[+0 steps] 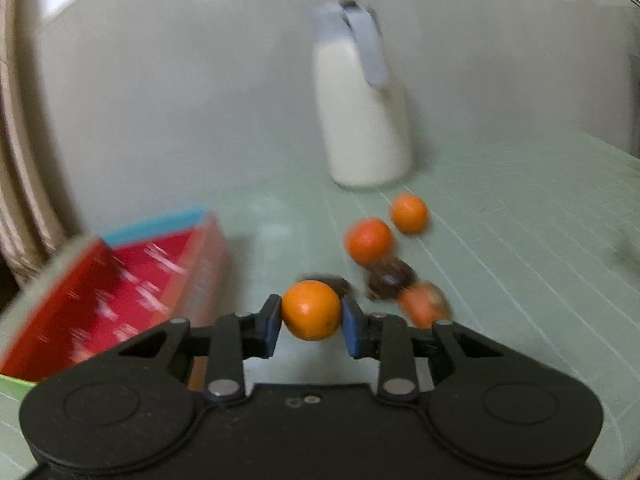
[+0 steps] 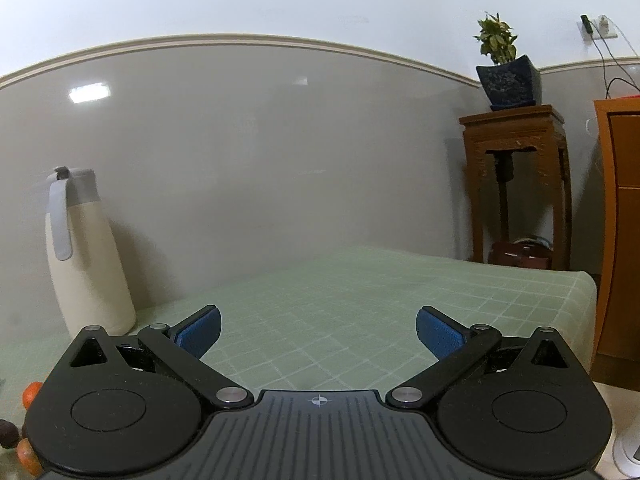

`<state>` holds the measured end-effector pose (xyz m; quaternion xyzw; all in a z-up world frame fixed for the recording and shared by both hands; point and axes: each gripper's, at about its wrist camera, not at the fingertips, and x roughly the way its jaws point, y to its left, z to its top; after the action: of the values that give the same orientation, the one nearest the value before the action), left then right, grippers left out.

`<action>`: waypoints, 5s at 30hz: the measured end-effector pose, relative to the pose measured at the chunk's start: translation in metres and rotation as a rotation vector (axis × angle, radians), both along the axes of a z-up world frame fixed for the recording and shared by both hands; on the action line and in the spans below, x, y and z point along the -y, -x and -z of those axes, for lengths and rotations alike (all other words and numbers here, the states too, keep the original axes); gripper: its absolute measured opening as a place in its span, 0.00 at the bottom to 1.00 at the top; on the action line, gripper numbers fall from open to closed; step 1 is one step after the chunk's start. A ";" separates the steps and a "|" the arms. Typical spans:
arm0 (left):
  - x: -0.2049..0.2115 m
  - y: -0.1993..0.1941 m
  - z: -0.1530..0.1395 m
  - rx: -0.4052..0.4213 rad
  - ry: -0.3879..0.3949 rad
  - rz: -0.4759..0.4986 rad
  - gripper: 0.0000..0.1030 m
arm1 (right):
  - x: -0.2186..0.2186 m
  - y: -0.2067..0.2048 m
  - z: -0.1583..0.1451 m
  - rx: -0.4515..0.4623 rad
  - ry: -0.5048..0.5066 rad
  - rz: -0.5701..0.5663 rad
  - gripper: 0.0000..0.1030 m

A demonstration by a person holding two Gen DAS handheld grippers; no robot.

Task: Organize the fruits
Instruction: 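Carry the tangerine into the red box and open the left gripper, then grasp the mottled brown-orange fruit with the right gripper, then carry the mottled fruit into the red box and open the right gripper, then grasp a dark brown chestnut with the left gripper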

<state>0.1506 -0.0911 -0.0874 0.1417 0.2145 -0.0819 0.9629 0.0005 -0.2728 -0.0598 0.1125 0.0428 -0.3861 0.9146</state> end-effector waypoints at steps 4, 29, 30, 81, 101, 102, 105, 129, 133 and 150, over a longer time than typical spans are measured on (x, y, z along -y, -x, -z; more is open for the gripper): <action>-0.024 -0.002 -0.016 0.056 0.022 -0.097 0.22 | -0.007 -0.003 0.002 -0.009 0.011 -0.020 1.00; -0.152 -0.026 -0.018 -0.018 0.061 -0.482 0.58 | -0.068 -0.048 0.013 -0.067 0.062 -0.271 1.00; -0.150 -0.021 -0.020 -0.006 0.064 -0.480 0.61 | -0.071 -0.051 0.014 -0.073 0.061 -0.290 1.00; -0.256 0.060 -0.032 0.023 0.330 -0.758 0.93 | -0.142 -0.128 0.038 -0.322 -0.028 -0.760 0.23; -0.285 0.066 -0.027 -0.041 0.447 -0.835 0.94 | -0.206 -0.135 -0.013 -0.255 0.034 -0.956 0.23; -0.285 0.065 -0.027 -0.041 0.445 -0.835 0.94 | -0.214 -0.140 -0.014 -0.259 0.037 -0.976 0.23; -0.285 0.065 -0.028 -0.041 0.443 -0.835 0.94 | -0.239 -0.151 -0.016 -0.277 0.036 -1.034 0.23; -0.270 0.057 -0.026 -0.052 0.388 -0.805 0.94 | -0.218 -0.130 -0.034 -0.199 0.078 -0.962 0.80; -0.260 0.054 -0.026 -0.048 0.360 -0.787 0.94 | -0.188 -0.117 -0.026 -0.180 0.110 -0.856 0.83; -0.176 0.047 -0.032 0.092 0.209 -0.528 0.94 | -0.089 -0.083 0.010 -0.152 0.042 -0.323 1.00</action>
<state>0.1031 0.0852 -0.0551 -0.0156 0.1905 0.1566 0.9690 0.0839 -0.1838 -0.0699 0.0555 0.1211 -0.2426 0.9609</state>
